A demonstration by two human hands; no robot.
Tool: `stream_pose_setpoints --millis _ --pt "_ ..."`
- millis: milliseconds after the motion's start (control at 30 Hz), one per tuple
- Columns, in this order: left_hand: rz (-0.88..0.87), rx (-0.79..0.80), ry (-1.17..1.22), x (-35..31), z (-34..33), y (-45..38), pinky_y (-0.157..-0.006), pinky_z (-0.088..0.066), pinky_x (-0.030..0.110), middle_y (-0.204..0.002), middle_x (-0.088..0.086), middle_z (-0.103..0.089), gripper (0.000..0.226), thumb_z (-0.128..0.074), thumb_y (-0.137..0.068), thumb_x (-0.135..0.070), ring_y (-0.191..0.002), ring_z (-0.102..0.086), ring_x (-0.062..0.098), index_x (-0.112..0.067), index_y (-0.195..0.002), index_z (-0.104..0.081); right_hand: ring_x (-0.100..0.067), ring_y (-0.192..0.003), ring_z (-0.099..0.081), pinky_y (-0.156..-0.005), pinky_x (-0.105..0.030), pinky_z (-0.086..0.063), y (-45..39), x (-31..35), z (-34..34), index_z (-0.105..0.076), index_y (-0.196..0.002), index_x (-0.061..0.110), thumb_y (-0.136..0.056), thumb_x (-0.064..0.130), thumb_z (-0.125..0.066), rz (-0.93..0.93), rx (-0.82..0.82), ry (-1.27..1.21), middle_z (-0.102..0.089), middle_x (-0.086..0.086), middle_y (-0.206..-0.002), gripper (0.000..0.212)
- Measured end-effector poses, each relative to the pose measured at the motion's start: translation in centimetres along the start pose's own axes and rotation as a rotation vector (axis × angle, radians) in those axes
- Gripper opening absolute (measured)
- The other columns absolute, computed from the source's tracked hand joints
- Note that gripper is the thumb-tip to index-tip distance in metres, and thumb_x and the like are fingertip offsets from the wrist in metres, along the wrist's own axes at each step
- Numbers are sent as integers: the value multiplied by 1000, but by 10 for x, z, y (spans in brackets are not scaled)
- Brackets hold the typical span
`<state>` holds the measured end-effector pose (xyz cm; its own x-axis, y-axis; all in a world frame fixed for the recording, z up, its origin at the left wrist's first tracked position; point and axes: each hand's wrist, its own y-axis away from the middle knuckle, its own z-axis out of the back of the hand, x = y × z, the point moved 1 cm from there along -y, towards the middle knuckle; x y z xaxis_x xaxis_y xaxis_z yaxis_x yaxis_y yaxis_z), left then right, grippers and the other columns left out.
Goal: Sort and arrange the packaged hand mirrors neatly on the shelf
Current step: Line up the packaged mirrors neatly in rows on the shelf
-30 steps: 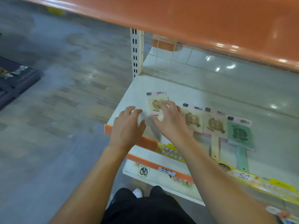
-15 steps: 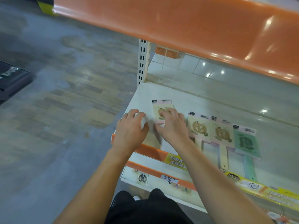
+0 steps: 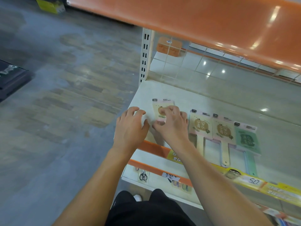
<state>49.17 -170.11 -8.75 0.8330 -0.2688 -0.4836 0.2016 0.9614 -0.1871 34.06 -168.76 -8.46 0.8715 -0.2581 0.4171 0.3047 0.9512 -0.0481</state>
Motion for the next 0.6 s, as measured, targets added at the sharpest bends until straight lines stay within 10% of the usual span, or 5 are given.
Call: stream_pose_setpoints --millis 600 --pt "-298 89 55 -125 -50 -2 -91 -44 44 -131 6 -53 37 -59 -88 -29 -117 -52 29 -17 -122 -59 -29 -116 -38 -98 -39 -35 36 -107 90 -59 -119 31 -79 45 -61 -254 -184 -54 -45 8 -132 42"
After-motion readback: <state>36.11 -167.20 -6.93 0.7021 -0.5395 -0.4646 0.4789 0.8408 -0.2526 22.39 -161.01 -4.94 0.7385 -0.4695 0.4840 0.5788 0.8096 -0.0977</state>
